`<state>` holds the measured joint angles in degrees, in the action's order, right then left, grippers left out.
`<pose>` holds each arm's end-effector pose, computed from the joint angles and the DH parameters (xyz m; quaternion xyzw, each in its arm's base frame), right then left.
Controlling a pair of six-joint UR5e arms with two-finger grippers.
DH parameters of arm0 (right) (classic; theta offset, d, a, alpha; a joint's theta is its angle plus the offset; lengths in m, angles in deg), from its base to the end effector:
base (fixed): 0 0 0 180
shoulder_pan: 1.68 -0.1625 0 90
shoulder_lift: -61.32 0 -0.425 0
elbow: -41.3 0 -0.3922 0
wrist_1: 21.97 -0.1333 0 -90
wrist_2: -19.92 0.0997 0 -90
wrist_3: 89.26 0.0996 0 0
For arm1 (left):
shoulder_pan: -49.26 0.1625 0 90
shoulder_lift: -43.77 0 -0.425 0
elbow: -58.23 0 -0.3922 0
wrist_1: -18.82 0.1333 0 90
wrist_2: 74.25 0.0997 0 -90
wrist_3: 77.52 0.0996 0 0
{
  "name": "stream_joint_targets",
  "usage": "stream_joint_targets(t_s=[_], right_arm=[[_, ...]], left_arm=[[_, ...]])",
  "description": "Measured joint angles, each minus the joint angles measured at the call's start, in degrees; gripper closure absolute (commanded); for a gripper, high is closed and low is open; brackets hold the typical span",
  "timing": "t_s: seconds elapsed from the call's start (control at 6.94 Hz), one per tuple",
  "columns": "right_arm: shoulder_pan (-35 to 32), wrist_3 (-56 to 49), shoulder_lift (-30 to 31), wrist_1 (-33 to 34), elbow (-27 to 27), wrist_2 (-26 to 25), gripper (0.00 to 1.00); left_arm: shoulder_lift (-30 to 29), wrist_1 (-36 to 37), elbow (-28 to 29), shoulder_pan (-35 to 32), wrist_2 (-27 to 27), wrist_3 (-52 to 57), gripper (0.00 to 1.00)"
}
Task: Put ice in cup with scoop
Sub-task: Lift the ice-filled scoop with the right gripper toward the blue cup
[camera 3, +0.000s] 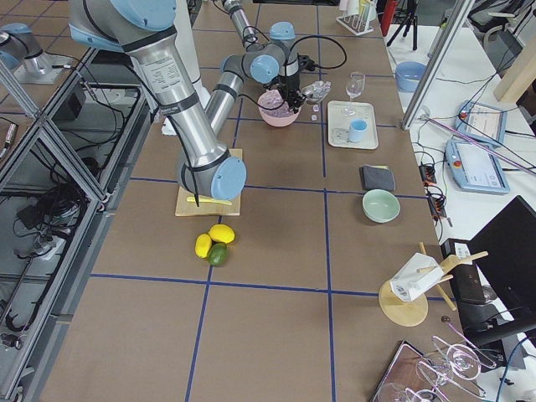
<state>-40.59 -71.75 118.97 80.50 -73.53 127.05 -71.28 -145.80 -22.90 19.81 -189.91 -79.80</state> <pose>-0.3843 -0.4438 0.1894 0.2331 -0.3257 -0.3184 0.8592 0.5173 -0.3956 0.3373 0.5112 0.4949 0.4714 0.5210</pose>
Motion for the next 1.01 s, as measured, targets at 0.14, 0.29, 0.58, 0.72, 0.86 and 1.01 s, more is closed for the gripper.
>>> stream_joint_targets(t_s=[0.14, 0.29, 0.58, 0.72, 0.86, 1.01], right_arm=[[-2.47, -0.24, -0.90, -0.27, 2.40, 1.62, 1.00], [-4.62, -0.70, -2.68, -0.35, 5.60, 2.65, 1.00], [-8.51, -4.43, -5.29, -0.40, 12.25, 4.42, 1.00], [-9.96, -6.92, -5.80, -0.39, 14.98, 4.97, 1.00], [-10.70, -8.21, -6.24, -0.41, 17.19, 5.20, 1.00], [-10.97, -8.78, -6.47, -0.28, 18.57, 5.35, 1.00]], left_arm=[[-0.11, 0.00, -0.03, 0.00, 0.00, 0.00, 0.00], [-0.20, 0.00, -0.04, 0.00, 0.00, 0.00, 0.00], [-0.28, 0.00, -0.03, 0.00, 0.04, 0.00, 0.00], [-0.35, 0.00, -0.05, 0.00, 0.02, 0.02, 0.00], [-0.42, 0.00, -0.06, 0.00, 0.01, 0.08, 0.00], [-0.48, 0.02, -0.04, 0.00, 0.02, 0.18, 0.00]])
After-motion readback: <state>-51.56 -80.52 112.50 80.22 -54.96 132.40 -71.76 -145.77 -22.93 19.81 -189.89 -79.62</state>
